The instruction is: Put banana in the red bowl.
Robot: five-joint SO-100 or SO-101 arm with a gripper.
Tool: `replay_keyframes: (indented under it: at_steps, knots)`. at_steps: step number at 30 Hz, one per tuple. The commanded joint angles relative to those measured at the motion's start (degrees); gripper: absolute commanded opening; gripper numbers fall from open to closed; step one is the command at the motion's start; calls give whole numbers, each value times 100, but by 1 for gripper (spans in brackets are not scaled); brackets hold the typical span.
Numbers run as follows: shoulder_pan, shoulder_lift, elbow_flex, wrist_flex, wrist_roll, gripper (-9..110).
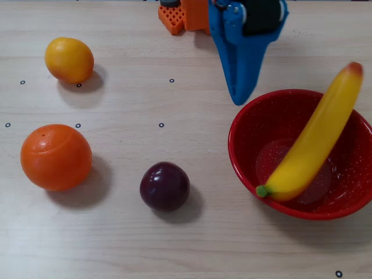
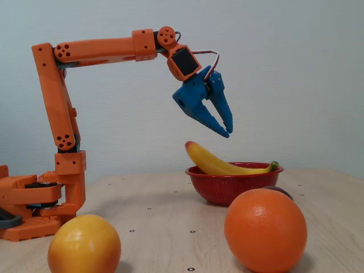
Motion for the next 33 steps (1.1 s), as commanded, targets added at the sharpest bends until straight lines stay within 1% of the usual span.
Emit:
replay_keyframes:
  at_steps: [1, 5, 14, 24, 33]
  knots:
    - [237, 765, -158, -18, 281, 0]
    - [360, 1187, 316, 0, 580, 0]
    - [633, 2188, 1503, -18, 853, 0]
    - [835, 3472, 3454, -633, 589, 0]
    - [835, 4931, 5115, -791, 413, 0]
